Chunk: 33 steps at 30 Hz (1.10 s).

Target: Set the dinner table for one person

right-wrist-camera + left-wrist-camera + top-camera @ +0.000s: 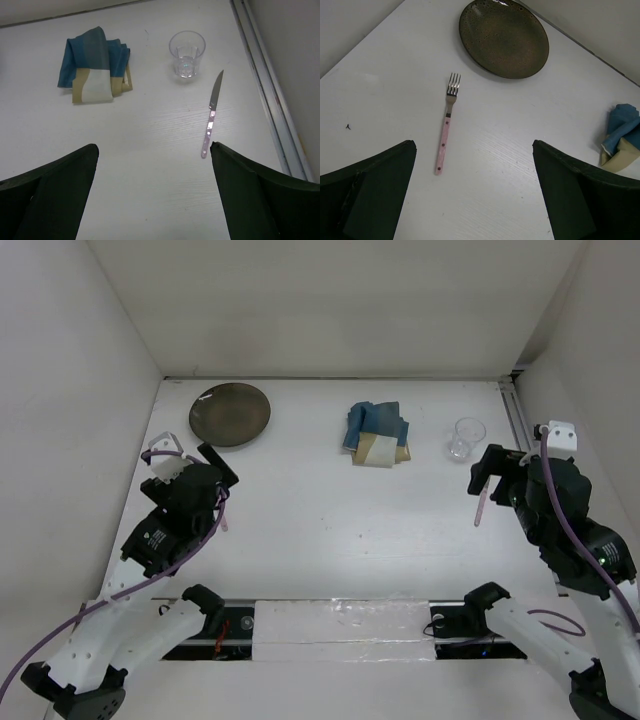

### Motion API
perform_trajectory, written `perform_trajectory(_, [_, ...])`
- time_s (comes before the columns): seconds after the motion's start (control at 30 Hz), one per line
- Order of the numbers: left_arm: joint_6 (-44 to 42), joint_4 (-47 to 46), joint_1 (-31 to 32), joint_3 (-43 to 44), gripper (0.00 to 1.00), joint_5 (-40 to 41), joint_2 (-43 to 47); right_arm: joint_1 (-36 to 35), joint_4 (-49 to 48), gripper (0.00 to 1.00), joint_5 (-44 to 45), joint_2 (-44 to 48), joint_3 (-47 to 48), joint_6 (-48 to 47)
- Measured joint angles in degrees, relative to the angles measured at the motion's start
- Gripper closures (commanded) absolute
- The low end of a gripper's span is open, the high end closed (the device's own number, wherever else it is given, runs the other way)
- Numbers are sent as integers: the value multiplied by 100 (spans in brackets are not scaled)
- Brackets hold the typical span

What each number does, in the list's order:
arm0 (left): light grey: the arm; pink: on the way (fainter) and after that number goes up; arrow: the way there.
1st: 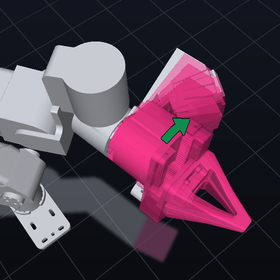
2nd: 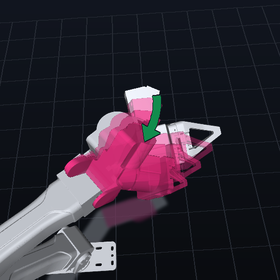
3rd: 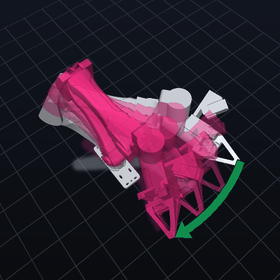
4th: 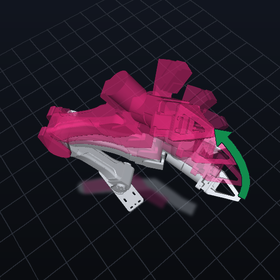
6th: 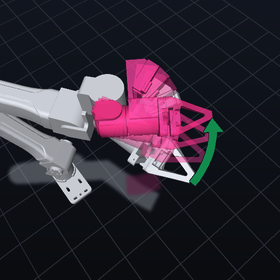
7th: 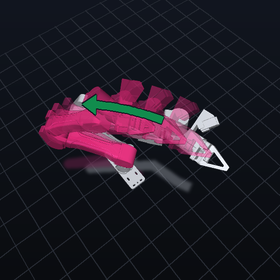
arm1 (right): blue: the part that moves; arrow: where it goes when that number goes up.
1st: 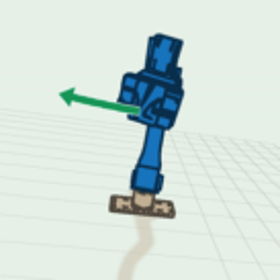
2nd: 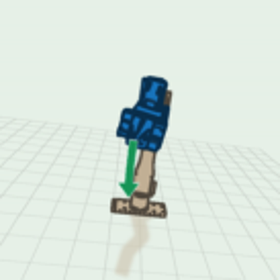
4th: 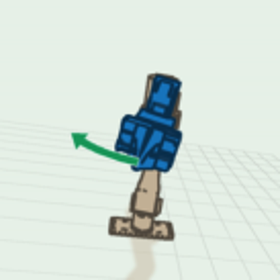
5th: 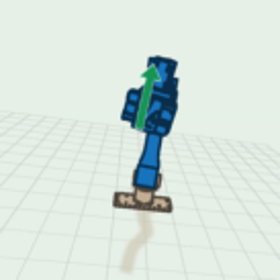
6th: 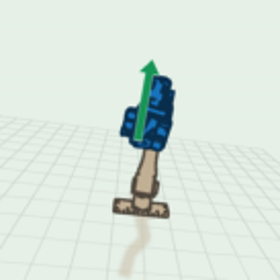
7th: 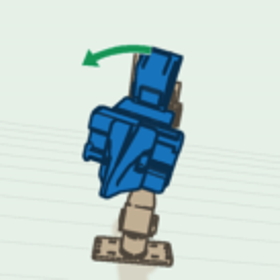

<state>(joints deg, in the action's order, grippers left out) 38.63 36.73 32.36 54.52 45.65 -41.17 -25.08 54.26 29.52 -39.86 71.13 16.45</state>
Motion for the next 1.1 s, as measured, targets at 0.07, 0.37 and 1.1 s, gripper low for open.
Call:
perform_trajectory(0.07, [2, 0, 0, 0, 0, -9, 0, 0, -66, 0, -72, 9, 0, -4])
perform_trajectory(0.37, [4, -33, 0, 0, 0, -192, -17, 0, -793, 0, -592, -55, -269, -17])
perform_trajectory(1.1, [-496, -372, -2, -7, 0, -970, -431, 1674, -3908, 0, -4389, -6535, 1058, -1008])
